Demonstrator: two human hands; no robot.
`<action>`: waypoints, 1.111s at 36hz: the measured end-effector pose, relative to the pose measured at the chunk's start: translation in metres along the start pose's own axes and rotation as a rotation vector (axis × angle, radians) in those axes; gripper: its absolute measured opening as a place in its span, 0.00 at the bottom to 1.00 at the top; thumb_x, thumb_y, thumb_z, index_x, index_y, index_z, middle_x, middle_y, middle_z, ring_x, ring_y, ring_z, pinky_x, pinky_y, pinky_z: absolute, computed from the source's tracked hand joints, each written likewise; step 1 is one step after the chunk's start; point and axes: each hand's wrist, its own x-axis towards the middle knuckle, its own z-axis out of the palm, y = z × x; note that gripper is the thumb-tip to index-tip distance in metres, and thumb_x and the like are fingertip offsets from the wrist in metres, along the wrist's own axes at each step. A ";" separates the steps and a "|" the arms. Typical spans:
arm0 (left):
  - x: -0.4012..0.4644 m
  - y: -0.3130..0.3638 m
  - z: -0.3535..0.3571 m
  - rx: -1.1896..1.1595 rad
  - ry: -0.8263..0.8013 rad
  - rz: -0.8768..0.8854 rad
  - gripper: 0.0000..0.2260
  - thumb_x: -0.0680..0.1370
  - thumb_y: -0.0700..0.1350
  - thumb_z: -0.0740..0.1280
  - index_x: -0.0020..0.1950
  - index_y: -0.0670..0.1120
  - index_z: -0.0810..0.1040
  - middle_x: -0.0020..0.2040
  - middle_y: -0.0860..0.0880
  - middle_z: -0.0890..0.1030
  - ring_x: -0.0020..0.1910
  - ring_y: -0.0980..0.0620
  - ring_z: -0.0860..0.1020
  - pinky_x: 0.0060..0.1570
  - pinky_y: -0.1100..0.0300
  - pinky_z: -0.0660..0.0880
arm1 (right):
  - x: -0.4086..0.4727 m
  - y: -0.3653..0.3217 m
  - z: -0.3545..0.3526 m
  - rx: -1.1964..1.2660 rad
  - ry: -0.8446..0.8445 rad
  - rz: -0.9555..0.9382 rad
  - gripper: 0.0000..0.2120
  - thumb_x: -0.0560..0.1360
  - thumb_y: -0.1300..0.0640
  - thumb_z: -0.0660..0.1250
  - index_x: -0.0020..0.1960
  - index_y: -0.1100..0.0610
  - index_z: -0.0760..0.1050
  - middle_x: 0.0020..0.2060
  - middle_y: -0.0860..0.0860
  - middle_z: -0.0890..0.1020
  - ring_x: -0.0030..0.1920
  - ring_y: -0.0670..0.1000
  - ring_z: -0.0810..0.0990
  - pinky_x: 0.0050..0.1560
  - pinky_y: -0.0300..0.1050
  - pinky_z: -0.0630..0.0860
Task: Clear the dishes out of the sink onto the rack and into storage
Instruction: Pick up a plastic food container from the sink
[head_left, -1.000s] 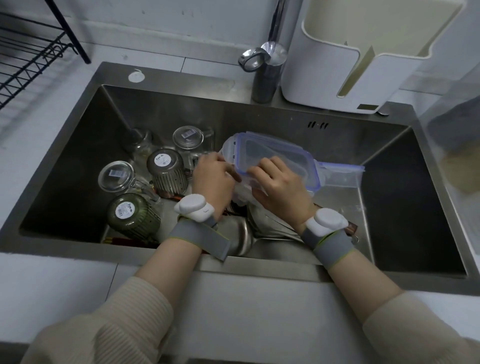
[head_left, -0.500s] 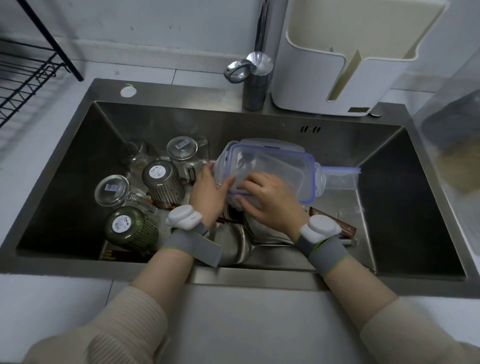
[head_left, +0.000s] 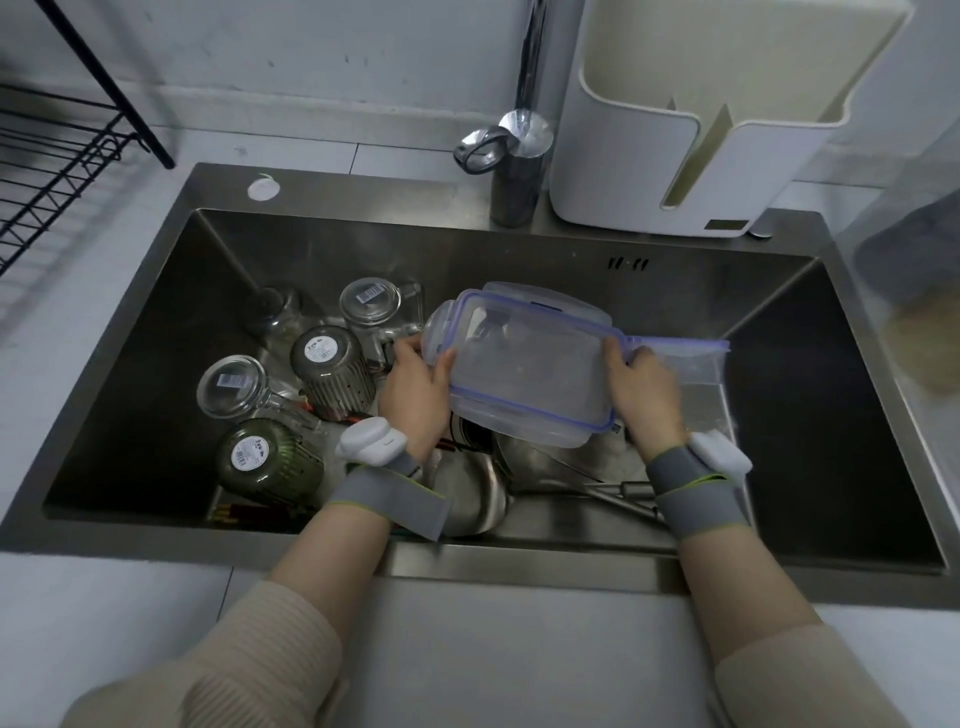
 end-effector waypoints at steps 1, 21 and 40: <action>0.000 0.000 0.000 0.004 0.004 -0.008 0.19 0.82 0.52 0.60 0.65 0.39 0.66 0.60 0.40 0.78 0.58 0.39 0.77 0.52 0.51 0.71 | 0.000 0.001 0.001 0.002 -0.015 -0.001 0.26 0.81 0.41 0.54 0.57 0.65 0.72 0.57 0.66 0.77 0.57 0.65 0.75 0.55 0.52 0.70; 0.003 -0.005 0.003 -0.067 -0.243 -0.181 0.29 0.79 0.63 0.59 0.69 0.40 0.67 0.65 0.41 0.75 0.63 0.41 0.73 0.62 0.51 0.70 | 0.010 0.003 -0.005 0.586 -0.413 0.399 0.31 0.70 0.42 0.73 0.65 0.58 0.70 0.61 0.57 0.77 0.51 0.60 0.80 0.47 0.62 0.80; 0.007 0.004 -0.011 -0.814 -0.300 -0.312 0.18 0.77 0.59 0.65 0.60 0.49 0.79 0.54 0.46 0.84 0.49 0.50 0.84 0.42 0.59 0.81 | 0.006 0.001 -0.008 0.933 -0.544 0.322 0.27 0.70 0.42 0.73 0.63 0.55 0.77 0.54 0.55 0.84 0.57 0.56 0.82 0.61 0.59 0.76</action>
